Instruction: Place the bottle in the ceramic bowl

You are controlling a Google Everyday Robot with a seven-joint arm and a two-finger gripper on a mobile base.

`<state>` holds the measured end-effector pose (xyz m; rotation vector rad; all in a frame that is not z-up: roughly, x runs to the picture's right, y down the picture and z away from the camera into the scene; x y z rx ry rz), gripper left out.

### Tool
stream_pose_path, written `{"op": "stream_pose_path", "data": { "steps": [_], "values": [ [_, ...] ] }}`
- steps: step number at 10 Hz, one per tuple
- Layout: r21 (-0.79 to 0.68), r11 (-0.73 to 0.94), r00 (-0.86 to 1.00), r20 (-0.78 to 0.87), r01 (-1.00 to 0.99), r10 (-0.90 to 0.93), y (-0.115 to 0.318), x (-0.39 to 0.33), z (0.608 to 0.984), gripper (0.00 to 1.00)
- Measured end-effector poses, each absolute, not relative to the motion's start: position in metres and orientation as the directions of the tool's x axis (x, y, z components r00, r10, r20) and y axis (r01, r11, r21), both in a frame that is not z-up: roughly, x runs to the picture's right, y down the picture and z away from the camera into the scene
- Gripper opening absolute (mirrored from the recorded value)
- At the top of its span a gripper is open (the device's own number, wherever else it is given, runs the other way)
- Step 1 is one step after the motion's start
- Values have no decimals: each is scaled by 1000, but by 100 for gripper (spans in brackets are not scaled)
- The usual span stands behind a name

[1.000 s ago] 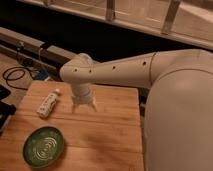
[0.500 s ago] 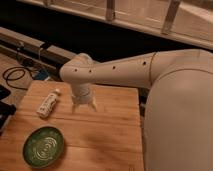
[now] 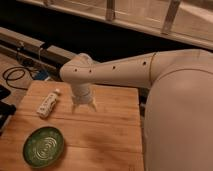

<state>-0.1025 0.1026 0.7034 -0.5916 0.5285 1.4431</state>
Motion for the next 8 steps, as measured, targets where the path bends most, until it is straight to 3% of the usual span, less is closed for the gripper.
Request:
{"op": "stream_pose_path", "data": {
  "steps": [6,8],
  "values": [
    [-56,34,63,-656,-998,752,102,-102,703,65],
    [-129,28,99,-591,-991,801,88,-108,699,65]
  ]
}}
